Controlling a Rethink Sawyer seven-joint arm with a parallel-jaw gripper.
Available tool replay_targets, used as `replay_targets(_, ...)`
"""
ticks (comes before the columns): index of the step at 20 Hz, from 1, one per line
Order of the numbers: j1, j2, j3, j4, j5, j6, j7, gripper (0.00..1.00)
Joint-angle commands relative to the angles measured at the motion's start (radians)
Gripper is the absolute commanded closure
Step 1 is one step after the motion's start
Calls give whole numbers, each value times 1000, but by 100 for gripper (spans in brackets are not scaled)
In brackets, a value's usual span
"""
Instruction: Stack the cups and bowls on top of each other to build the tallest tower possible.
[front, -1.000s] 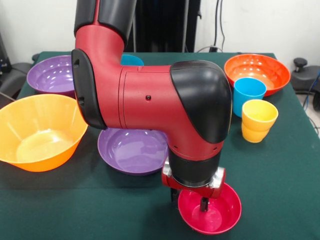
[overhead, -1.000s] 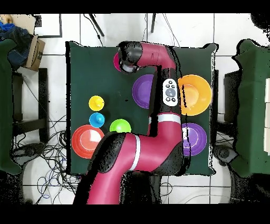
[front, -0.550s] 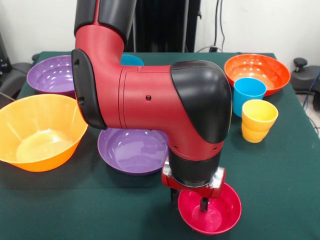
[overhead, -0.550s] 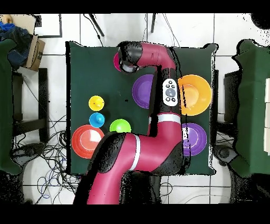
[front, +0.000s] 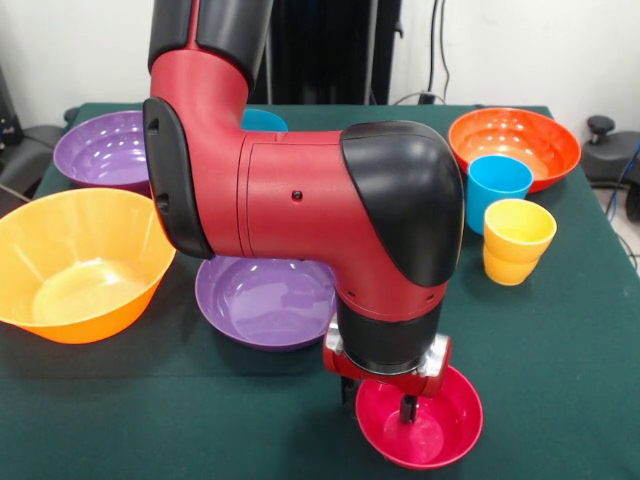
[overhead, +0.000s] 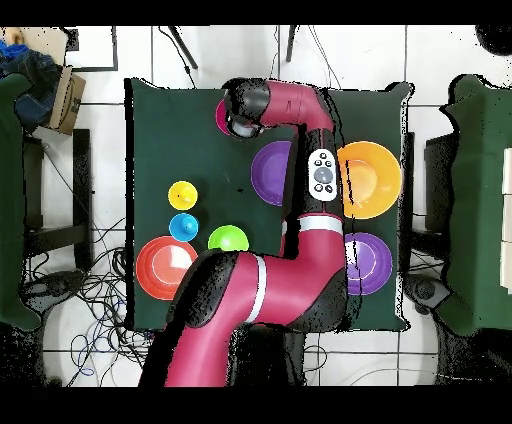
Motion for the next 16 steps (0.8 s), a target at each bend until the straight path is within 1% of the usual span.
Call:
replay_targets(1, -12, 7, 21, 36, -76, 3, -300, 0)
replay_targets(16, -13, 1, 19, 53, -75, -9, -299, 0)
